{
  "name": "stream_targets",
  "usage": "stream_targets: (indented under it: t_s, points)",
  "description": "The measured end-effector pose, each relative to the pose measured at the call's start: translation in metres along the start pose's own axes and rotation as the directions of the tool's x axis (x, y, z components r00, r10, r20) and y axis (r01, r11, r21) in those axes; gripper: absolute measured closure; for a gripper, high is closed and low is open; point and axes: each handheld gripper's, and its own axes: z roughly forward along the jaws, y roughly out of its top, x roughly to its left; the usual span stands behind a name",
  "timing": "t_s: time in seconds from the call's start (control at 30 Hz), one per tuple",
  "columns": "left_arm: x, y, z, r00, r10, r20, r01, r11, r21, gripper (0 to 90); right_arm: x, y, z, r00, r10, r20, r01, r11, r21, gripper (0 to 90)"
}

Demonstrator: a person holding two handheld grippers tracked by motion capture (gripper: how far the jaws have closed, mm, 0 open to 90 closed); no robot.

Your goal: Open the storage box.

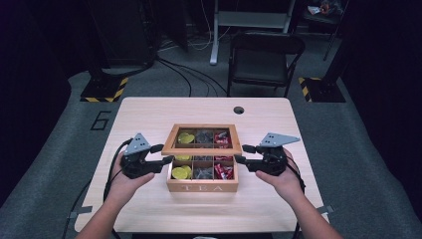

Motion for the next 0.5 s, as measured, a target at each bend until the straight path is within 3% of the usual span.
stream_targets:
  t_s: [0.5]
  points:
    - [0.013,0.014,-0.001,0.9982,-0.047,0.037,0.048,0.9986,-0.022,45.0,-0.006,0.010,-0.001,0.9993,-0.038,0.001,0.038,0.9986,0.038,42.3]
